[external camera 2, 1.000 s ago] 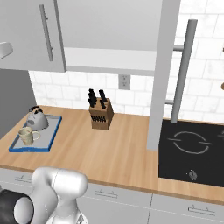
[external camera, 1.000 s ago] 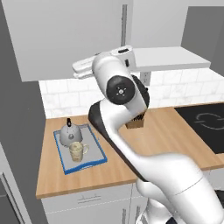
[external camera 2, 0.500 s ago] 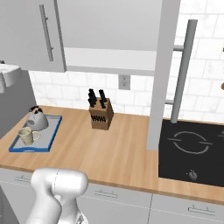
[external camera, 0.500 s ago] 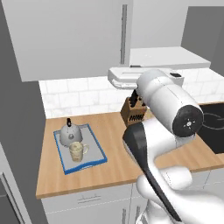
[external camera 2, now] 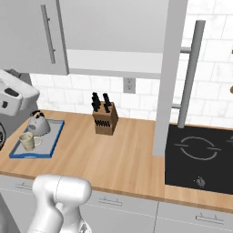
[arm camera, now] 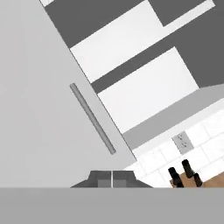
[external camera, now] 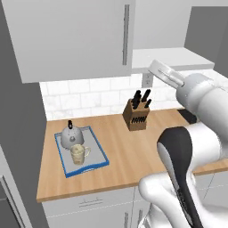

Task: Pick the kettle from the counter and place it on the tray. Then pick the mug from the cabinet and place it on the tray. Then close the cabinet doors.

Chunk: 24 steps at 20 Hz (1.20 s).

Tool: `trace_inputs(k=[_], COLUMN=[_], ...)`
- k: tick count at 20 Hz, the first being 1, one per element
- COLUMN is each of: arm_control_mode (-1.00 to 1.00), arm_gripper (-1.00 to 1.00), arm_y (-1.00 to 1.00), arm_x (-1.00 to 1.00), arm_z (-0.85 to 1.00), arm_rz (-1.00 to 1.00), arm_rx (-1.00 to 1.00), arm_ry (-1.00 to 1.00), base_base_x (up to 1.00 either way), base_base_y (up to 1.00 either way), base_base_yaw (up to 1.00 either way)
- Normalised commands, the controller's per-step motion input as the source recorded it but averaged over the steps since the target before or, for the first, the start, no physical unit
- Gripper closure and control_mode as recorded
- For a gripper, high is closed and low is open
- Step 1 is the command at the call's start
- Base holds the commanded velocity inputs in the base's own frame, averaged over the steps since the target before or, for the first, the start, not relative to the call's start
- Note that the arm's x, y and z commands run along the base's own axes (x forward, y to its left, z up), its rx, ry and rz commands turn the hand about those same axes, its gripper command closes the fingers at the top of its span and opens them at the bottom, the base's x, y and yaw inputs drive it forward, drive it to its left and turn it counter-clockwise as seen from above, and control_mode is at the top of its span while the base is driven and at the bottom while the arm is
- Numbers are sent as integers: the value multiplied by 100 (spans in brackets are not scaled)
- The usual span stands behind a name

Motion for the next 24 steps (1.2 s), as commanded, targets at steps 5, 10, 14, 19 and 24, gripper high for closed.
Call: trace_inputs(k=[5, 10, 14, 19, 24], arm_control_mode=[-100, -100, -100, -100, -100], arm_gripper=[100, 100, 100, 100, 100], arm_y=[-75, -41, -42, -55, -49], arm_x=[-53, -42, -34, -30, -7], arm_z=[-15, -17, -4, -5, -43], arm_rz=[0, 0, 0, 0, -1], arm_rx=[35, 18, 10, 24, 24], arm_ry=[12, 18, 18, 14, 0], base_base_x=[0, 0, 0, 0, 0], base_base_y=[0, 0, 0, 0, 0], base_base_yaw=[0, 0, 0, 0, 0])
